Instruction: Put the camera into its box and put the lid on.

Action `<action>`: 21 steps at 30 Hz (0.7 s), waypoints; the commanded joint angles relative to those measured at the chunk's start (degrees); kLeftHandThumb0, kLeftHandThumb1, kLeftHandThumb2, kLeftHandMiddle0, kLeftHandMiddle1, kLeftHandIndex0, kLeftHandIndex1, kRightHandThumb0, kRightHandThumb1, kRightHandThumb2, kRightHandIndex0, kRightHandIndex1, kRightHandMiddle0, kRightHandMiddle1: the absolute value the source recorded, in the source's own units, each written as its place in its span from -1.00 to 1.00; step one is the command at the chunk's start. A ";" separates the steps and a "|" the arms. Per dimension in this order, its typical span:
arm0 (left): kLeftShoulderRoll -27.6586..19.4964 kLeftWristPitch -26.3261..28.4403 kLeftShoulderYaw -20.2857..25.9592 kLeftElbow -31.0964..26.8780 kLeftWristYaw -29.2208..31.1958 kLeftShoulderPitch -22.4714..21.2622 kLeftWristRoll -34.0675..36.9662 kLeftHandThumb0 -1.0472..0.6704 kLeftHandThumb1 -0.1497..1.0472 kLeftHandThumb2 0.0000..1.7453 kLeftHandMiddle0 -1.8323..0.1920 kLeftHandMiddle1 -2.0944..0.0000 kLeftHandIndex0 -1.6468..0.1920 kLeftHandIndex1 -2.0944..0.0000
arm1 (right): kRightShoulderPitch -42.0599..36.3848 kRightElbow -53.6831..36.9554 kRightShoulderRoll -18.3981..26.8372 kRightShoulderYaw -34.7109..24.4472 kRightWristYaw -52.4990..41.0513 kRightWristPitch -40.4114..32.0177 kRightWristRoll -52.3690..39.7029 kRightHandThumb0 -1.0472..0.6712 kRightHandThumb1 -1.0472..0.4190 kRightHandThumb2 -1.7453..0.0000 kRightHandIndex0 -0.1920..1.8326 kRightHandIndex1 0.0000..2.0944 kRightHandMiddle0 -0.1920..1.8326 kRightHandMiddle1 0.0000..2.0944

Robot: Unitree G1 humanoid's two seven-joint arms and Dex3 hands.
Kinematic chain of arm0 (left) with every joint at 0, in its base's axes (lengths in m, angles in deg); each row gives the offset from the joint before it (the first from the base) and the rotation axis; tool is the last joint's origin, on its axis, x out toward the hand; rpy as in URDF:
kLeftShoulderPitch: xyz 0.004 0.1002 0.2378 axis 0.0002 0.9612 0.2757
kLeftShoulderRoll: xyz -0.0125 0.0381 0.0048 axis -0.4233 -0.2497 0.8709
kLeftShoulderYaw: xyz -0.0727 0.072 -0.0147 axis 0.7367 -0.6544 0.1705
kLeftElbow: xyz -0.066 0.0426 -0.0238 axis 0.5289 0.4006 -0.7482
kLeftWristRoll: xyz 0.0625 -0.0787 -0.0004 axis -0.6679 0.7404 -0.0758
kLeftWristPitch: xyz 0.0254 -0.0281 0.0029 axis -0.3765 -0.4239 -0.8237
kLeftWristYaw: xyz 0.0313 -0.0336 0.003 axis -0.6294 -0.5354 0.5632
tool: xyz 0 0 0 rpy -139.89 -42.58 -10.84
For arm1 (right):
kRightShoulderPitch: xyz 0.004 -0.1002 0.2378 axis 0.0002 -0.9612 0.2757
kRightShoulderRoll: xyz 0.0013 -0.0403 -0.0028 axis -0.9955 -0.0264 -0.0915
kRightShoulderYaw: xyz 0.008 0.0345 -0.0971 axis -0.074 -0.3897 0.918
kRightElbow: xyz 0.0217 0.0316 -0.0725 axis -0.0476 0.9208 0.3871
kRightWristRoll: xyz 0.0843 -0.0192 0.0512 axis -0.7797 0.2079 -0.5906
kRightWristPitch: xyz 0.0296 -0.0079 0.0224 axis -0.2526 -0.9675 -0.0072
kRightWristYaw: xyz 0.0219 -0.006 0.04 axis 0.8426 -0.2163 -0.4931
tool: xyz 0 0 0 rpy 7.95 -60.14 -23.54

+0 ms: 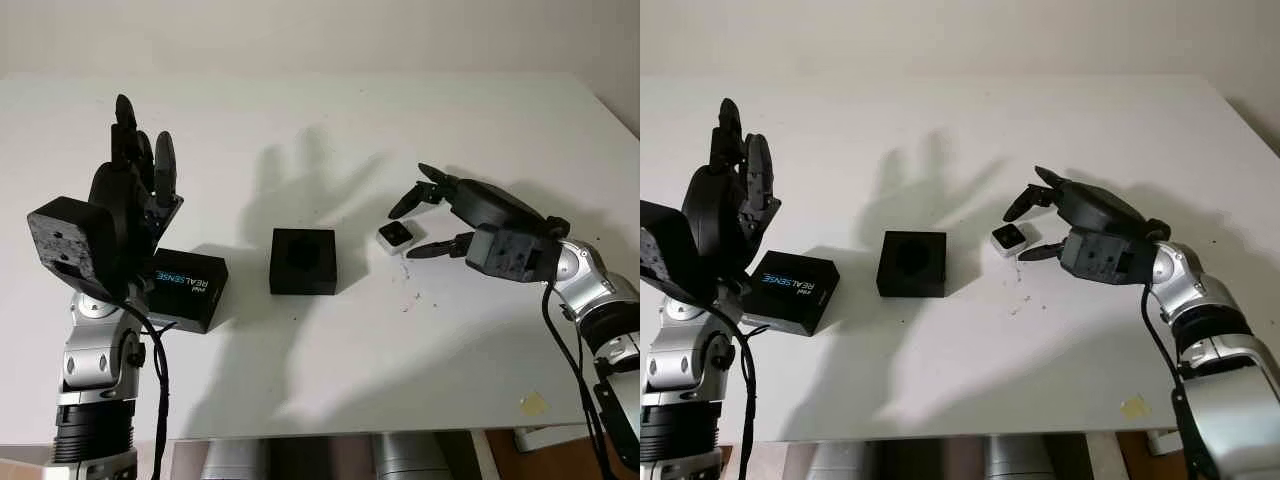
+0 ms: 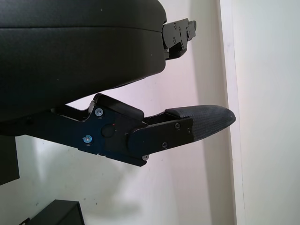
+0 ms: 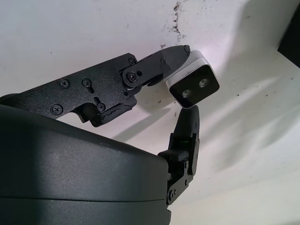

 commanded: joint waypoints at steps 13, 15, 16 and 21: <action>-0.26 0.30 0.03 -1.69 -0.14 -0.35 -0.10 -0.62 1.00 -0.29 1.00 1.00 1.00 1.00 | 1.18 2.31 -2.27 1.22 1.52 -0.30 2.37 -0.35 -0.76 0.95 -0.80 -0.95 -0.64 0.06; -0.11 0.17 0.08 -1.77 -0.26 -0.26 -0.07 -0.62 1.00 -0.29 1.00 1.00 1.00 1.00 | 1.24 2.43 -2.31 1.31 1.50 -0.22 2.68 -0.37 -0.75 0.95 -0.81 -0.96 -0.65 0.01; -0.02 0.19 0.12 -1.83 -0.31 -0.22 0.00 -0.61 1.00 -0.29 1.00 1.00 1.00 1.00 | 1.26 2.47 -2.32 1.34 1.53 -0.32 2.76 -0.37 -0.74 0.94 -0.82 -0.96 -0.65 0.00; 0.19 -0.04 0.37 -1.60 -0.33 -0.16 0.62 -0.60 1.00 -0.29 1.00 1.00 1.00 1.00 | 1.26 2.63 -2.25 1.38 1.25 -0.47 2.71 -0.33 -0.76 0.94 -0.82 -0.95 -0.61 -0.01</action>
